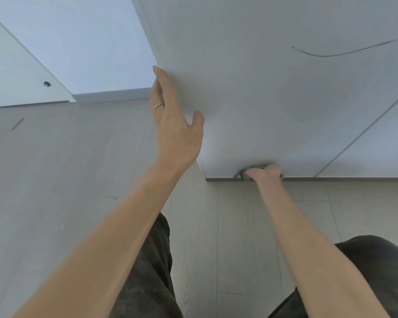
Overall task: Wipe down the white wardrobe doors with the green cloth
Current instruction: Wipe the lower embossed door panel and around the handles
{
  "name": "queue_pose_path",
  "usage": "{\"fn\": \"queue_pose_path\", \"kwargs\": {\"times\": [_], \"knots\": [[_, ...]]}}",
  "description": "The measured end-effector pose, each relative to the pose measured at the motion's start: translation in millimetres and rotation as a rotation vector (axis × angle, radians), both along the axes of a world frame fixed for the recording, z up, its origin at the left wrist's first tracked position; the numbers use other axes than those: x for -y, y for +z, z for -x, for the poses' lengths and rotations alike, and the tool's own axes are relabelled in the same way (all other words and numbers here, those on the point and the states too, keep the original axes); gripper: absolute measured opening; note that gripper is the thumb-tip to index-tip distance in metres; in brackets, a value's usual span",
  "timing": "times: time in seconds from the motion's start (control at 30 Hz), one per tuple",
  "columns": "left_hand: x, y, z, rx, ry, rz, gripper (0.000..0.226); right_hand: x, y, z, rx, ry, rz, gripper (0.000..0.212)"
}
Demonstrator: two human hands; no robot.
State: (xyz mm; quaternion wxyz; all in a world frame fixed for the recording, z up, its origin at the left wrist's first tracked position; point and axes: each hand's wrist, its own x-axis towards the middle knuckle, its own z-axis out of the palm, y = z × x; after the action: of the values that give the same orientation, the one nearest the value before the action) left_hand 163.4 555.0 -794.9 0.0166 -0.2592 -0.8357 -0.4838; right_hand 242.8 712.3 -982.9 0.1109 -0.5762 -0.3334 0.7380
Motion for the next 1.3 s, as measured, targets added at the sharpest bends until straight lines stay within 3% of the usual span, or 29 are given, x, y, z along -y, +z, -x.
{"fn": "queue_pose_path", "kwargs": {"times": [0.03, 0.1, 0.17, 0.23, 0.4, 0.5, 0.7, 0.8, 0.83, 0.93, 1.07, 1.17, 1.3], "knots": [[-1, 1, -1, 0.010, 0.002, -0.014, 0.103, -5, 3, -17, 0.165, 0.116, -0.183, 0.029], [-2, 1, -3, 0.026, 0.000, -0.023, 0.102, -22, 4, -24, 0.194, 0.024, -0.189, 0.029], [-2, 2, -3, 0.035, -0.007, -0.025, 0.102, -24, -1, -18, -0.050, -0.246, -0.050, 0.036], [0, 4, -4, 0.043, -0.021, -0.020, 0.102, -20, -16, 10, -0.376, -0.514, 0.267, 0.048], [7, 7, -2, 0.022, -0.055, 0.034, 0.101, 71, -2, 79, -0.738, -0.531, 0.632, 0.051], [12, 6, 3, -0.019, -0.068, 0.065, 0.101, 64, -1, 75, -0.609, -0.484, 0.594, 0.055], [1, -1, -1, -0.047, -0.016, 0.018, 0.104, -72, -43, -20, -0.337, -0.510, 0.127, 0.054], [-5, -3, -4, -0.062, 0.027, -0.011, 0.104, -94, -58, -33, -0.313, -0.483, 0.074, 0.032], [-7, -4, -6, -0.059, 0.032, -0.020, 0.104, -88, -55, -29, -0.344, -0.485, 0.114, 0.031], [-8, -3, -8, -0.039, 0.023, -0.023, 0.105, -46, -46, 6, -0.432, -0.512, 0.279, 0.058], [-5, -1, -8, -0.037, 0.006, -0.013, 0.104, 44, 9, 42, -0.615, -0.476, 0.499, 0.046], [-5, 0, -8, -0.003, 0.007, -0.020, 0.105, 49, 24, 41, -0.536, -0.466, 0.482, 0.041], [-9, -1, -9, 0.019, 0.012, -0.054, 0.105, -11, 38, 4, -0.519, -0.453, 0.344, 0.050]]}}
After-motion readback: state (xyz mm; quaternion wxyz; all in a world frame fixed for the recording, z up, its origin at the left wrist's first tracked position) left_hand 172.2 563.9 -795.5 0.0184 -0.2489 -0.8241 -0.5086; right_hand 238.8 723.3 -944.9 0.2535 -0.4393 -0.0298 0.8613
